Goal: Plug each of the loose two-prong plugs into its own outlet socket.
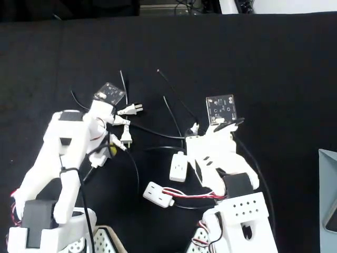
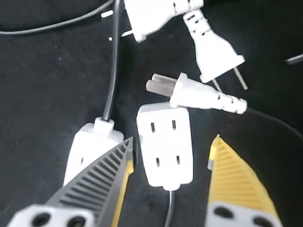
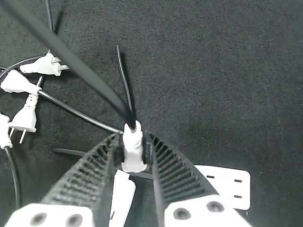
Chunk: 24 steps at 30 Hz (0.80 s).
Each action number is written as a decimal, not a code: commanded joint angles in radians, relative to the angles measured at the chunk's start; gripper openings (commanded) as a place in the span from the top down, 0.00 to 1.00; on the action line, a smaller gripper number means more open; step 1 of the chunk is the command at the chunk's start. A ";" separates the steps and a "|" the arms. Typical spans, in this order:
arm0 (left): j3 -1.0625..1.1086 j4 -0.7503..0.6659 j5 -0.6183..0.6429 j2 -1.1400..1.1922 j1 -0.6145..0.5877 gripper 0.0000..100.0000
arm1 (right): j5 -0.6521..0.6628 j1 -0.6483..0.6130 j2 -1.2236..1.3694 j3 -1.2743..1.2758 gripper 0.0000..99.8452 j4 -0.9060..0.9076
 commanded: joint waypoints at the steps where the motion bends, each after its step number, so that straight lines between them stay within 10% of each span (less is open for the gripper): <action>1: 0.054 -0.101 -0.005 -0.003 0.008 0.74 | -0.009 0.012 -0.015 -0.004 0.99 -0.015; 16: 0.128 -0.155 -0.009 -0.015 0.223 0.92 | -0.003 0.012 -0.015 -0.002 0.99 -0.015; 24: 0.120 -0.152 -0.005 -0.015 0.252 0.83 | -0.002 0.009 -0.015 -0.002 0.99 -0.018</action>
